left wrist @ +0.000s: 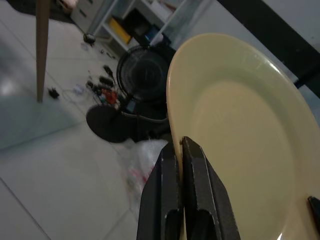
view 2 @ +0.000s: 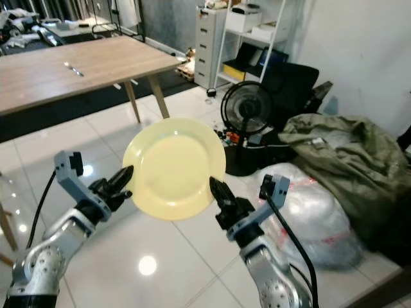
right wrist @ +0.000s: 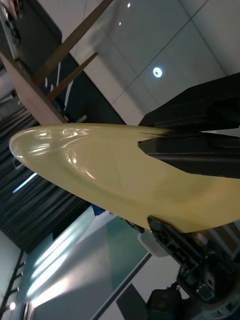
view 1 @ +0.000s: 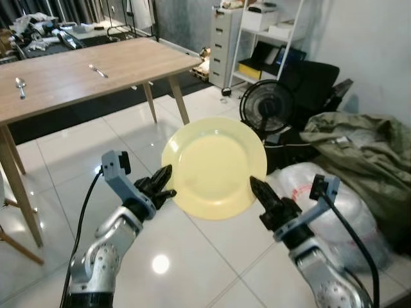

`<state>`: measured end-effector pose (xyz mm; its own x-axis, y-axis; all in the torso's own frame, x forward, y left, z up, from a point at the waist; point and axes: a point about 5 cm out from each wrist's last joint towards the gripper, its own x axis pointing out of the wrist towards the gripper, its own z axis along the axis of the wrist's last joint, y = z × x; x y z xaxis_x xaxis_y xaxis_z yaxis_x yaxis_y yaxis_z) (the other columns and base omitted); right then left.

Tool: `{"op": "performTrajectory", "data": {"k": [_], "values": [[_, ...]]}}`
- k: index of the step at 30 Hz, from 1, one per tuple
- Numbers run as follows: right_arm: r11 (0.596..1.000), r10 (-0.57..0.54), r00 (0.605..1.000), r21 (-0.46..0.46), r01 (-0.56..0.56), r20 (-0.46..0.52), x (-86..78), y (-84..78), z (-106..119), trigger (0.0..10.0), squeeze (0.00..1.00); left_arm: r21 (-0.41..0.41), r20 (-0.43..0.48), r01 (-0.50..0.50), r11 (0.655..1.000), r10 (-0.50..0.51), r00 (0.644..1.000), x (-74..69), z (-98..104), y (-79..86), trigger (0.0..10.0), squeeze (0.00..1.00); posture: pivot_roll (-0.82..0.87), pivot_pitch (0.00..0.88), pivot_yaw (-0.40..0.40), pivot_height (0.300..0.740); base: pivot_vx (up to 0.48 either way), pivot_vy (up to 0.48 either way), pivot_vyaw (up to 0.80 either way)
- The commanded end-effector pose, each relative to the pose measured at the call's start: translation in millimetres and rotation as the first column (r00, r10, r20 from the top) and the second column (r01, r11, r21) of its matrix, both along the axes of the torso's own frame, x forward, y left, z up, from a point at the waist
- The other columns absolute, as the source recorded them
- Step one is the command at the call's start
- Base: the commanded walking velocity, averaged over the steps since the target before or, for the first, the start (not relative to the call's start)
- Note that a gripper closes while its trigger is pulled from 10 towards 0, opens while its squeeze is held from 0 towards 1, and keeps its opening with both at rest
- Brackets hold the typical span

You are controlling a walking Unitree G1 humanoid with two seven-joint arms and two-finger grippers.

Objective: Setting the table

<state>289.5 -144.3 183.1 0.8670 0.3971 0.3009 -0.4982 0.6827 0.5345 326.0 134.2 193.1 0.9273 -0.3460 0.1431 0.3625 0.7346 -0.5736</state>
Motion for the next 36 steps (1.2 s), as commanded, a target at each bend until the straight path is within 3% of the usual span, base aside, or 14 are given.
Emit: {"op": "performTrajectory", "data": {"k": [1, 23, 36], "values": [[0.999, 0.031, 0.999, -0.018, -0.031, 0.041, -1.9, 3.5, 4.6, 10.0, 0.00, 0.031, -0.039, -0.060, 0.998, 0.061, 0.997, 1.3, -7.7, 7.7, 10.0, 0.00, 0.02, 0.049, 0.088, 0.701, 0.465, 0.000, 0.00], [0.997, 0.079, 0.996, -0.024, -0.078, 0.046, 4.7, 12.3, 4.8, 10.0, 0.00, 0.040, -0.019, -0.079, 0.996, 0.080, 0.997, -0.4, -5.2, 12.5, 10.0, 0.00, 0.06, 0.030, 0.071, 0.701, 0.466, 0.000, 0.00], [0.997, 0.071, 0.996, -0.020, -0.070, 0.046, 7.6, 11.4, 5.0, 10.0, 0.00, 0.039, -0.017, -0.078, 0.996, 0.079, 0.997, -0.5, -5.3, 12.1, 10.0, 0.00, 0.05, 0.026, 0.073, 0.740, 0.466, 0.000, 0.00]]}}
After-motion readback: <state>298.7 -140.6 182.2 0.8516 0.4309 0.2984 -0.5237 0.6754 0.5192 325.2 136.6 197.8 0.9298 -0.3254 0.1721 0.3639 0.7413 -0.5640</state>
